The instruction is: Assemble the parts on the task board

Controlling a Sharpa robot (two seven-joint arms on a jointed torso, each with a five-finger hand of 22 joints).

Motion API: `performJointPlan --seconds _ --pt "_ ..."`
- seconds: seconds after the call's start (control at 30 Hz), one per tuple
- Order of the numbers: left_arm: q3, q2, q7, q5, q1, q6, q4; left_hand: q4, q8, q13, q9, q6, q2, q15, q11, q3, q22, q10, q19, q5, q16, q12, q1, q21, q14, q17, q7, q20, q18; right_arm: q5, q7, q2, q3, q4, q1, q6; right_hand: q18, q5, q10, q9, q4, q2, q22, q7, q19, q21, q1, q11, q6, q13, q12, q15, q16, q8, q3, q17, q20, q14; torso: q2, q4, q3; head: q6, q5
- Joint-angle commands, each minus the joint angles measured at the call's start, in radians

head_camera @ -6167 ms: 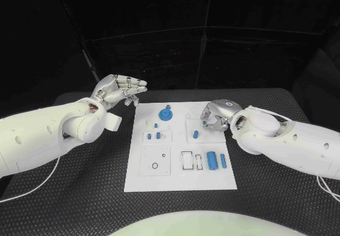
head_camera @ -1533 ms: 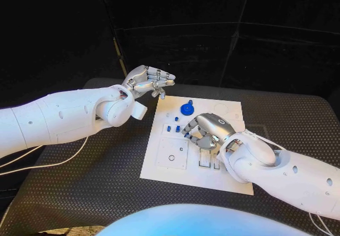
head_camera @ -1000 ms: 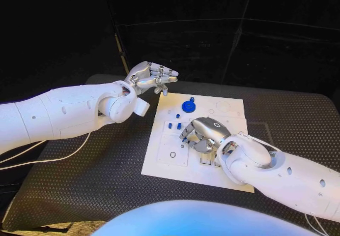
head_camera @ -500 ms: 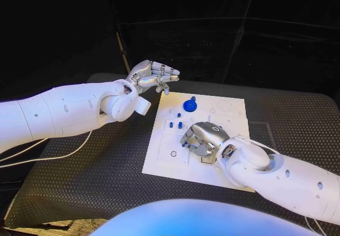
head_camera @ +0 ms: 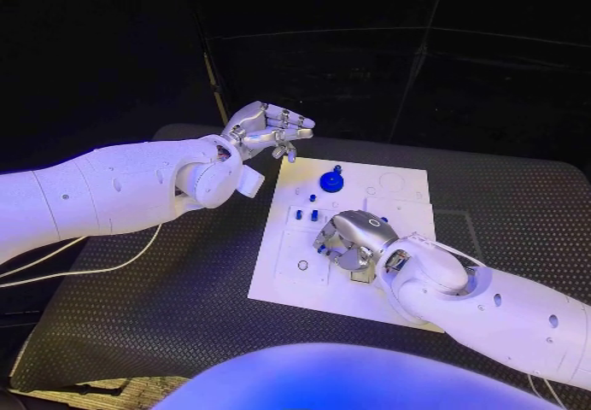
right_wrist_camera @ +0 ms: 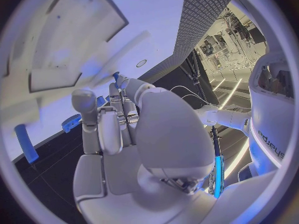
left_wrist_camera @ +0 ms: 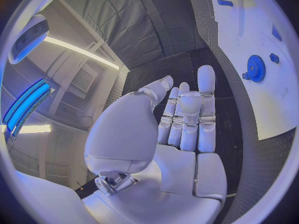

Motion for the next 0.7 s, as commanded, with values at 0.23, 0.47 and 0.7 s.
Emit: performJointPlan --seconds 0.23,0.47,0.7 --pt "0.001 0.002 0.008 0.005 0.002 0.012 0.000 0.000 0.005 0.002 0.000 -0.009 0.012 0.002 0.003 -0.007 -0.001 -0.008 -0.007 -0.004 -0.005 0.006 0.000 -0.006 -0.005 -0.001 0.001 0.002 0.013 -0.032 -0.002 0.010 -0.002 -0.004 -0.003 0.032 -0.009 0.003 0.010 -0.002 -0.006 0.004 -0.004 0.004 -0.006 0.001 -0.014 -0.005 -0.001 0.001 -0.001 -0.004 0.003 -0.009 -0.002 -0.004 0.001 0.047 0.000 0.0005 -0.0008 -0.005 0.002" --pt "0.001 0.006 0.007 0.005 0.002 0.013 -0.004 0.000 0.005 0.002 0.000 -0.009 0.012 0.002 0.003 -0.007 -0.001 -0.008 -0.007 -0.004 -0.005 0.006 0.000 -0.006 -0.005 -0.001 0.001 0.002 0.013 -0.045 -0.019 0.010 -0.014 -0.009 -0.003 0.061 -0.008 -0.001 -0.002 -0.004 -0.007 0.003 -0.011 0.007 -0.014 -0.003 -0.028 -0.001 -0.011 0.000 -0.010 -0.001 0.000 -0.014 -0.005 -0.009 0.004 0.046 -0.001 0.0000 -0.0013 -0.007 0.002" --pt "0.001 0.007 0.003 0.005 0.002 0.016 -0.007 0.000 0.005 0.002 0.000 -0.009 0.012 0.002 0.003 -0.007 -0.001 -0.008 -0.007 -0.004 -0.005 0.006 0.000 -0.006 -0.005 -0.001 0.001 0.002 0.013 -0.050 -0.024 0.009 -0.019 -0.014 -0.003 0.037 -0.002 0.000 -0.077 -0.012 -0.010 -0.019 -0.049 0.040 -0.041 -0.023 -0.059 0.028 -0.140 -0.003 -0.050 0.024 -0.013 -0.022 -0.001 -0.032 0.023 0.038 -0.001 -0.0001 -0.0003 -0.007 0.003"
